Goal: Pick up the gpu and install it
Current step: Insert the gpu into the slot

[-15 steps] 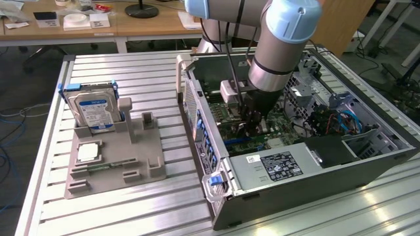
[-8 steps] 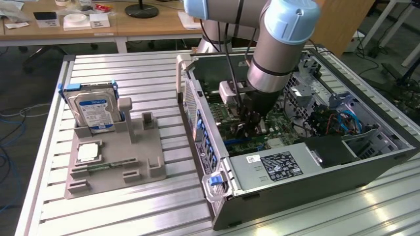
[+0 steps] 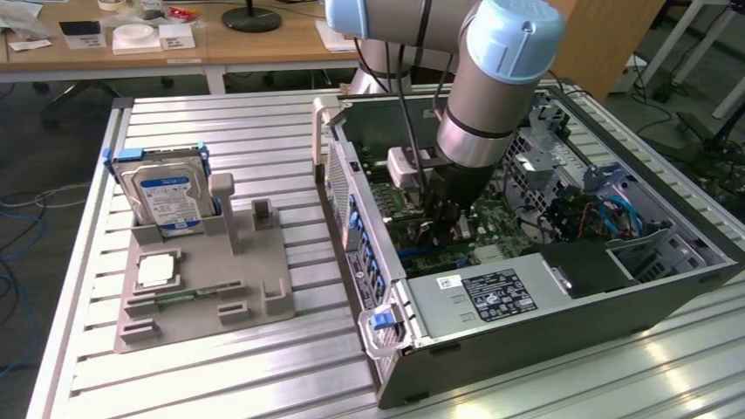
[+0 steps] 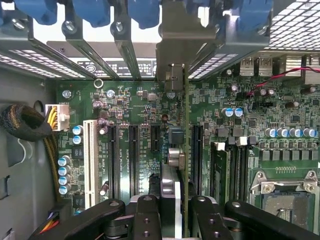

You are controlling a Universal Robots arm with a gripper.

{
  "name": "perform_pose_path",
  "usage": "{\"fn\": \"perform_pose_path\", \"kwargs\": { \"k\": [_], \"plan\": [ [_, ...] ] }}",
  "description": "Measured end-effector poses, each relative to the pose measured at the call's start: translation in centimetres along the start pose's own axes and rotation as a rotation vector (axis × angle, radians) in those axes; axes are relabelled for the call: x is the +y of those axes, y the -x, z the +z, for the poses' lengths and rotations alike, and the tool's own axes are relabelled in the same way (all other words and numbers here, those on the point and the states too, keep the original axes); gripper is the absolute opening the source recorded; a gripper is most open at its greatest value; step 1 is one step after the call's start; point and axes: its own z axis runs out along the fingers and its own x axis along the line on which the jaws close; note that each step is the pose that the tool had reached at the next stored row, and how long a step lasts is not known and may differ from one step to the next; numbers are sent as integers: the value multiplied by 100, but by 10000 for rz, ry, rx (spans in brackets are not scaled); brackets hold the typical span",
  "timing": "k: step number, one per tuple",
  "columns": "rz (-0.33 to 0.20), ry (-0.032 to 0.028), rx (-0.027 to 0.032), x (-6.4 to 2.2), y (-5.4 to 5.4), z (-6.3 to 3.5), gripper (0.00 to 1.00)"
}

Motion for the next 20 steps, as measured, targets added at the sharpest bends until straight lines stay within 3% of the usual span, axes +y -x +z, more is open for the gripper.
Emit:
{"fn": "perform_pose_path", "kwargs": {
  "k": [20],
  "plan": [
    [-1,7,3,0,19,57,28]
  ]
}}
